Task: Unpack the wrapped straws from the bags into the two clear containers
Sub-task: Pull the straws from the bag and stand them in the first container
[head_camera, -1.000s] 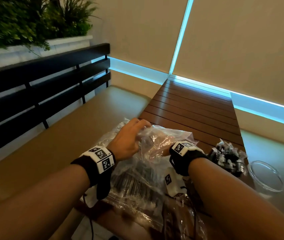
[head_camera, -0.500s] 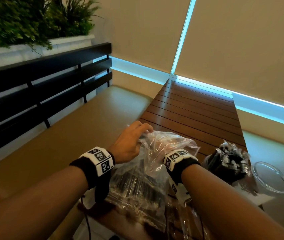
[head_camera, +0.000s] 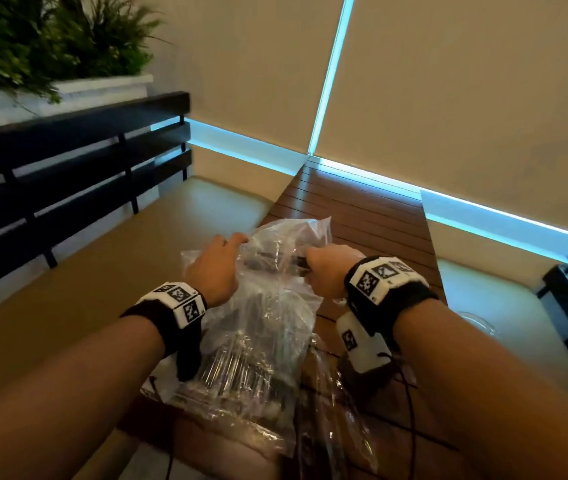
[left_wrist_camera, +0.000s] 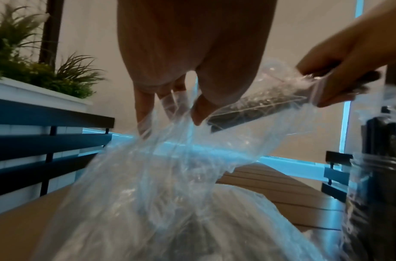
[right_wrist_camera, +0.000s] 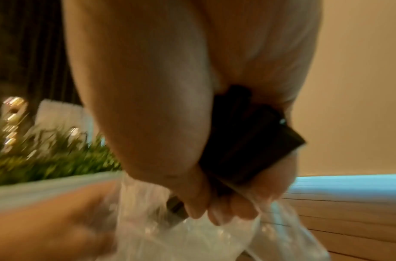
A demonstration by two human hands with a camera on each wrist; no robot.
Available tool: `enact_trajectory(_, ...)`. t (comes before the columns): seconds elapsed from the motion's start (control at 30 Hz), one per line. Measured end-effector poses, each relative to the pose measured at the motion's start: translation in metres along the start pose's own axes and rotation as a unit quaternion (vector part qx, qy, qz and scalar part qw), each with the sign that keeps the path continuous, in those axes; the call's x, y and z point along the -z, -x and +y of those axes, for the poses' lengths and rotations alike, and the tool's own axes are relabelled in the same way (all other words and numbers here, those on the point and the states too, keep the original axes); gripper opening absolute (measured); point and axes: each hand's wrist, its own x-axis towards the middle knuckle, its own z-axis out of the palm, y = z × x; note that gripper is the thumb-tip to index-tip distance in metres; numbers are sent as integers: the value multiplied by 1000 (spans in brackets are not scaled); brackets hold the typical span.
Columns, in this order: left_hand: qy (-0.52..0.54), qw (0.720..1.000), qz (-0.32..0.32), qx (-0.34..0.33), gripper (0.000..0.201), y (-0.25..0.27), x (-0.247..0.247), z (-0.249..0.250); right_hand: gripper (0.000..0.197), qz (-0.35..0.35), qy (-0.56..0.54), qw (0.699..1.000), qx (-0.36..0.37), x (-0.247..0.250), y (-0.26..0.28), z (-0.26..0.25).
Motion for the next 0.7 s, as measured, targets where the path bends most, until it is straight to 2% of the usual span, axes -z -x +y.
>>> enact_trajectory(0.1, -9, 997, 2, 70, 61, -13, 1, 5, 26, 9, -73, 997, -32, 22, 24, 35)
enact_trajectory(0.17, -14, 994, -12, 112, 54, -18, 3, 10, 26, 42, -120, 990, -64, 27, 40, 60)
enact_trajectory(0.23, -30, 990, -23, 134, 58, -21, 4, 19, 25, 81, -185, 976, -88, 24, 54, 80)
enact_trajectory(0.37, -103, 987, -73, 98, 98, -15, -6, 56, 22, 163, -320, 926, -112, 5, 72, 96)
enact_trajectory(0.43, -136, 989, -38, 52, 105, -5, -8, 82, 25, 172, -383, 900, -115, -9, 76, 95)
enact_trajectory(0.47, -102, 995, 1, 24, 100, 1, -6, 96, 28, 175, -403, 891, -115, -17, 76, 93)
enact_trajectory(0.53, 76, 996, 43, -37, 85, 6, 1, 123, 32, 188, -418, 882, -113, -31, 76, 87)
enact_trajectory(0.6, 237, 968, -10, -77, 69, 11, 8, 150, 33, 207, -427, 875, -100, -40, 74, 78)
enact_trajectory(0.63, 278, 956, -43, -84, 58, 13, 9, 159, 34, 217, -435, 869, -92, -44, 73, 73)
enact_trajectory(0.7, 314, 945, -60, -75, 33, 14, 10, 171, 38, 234, -462, 852, -81, -47, 72, 67)
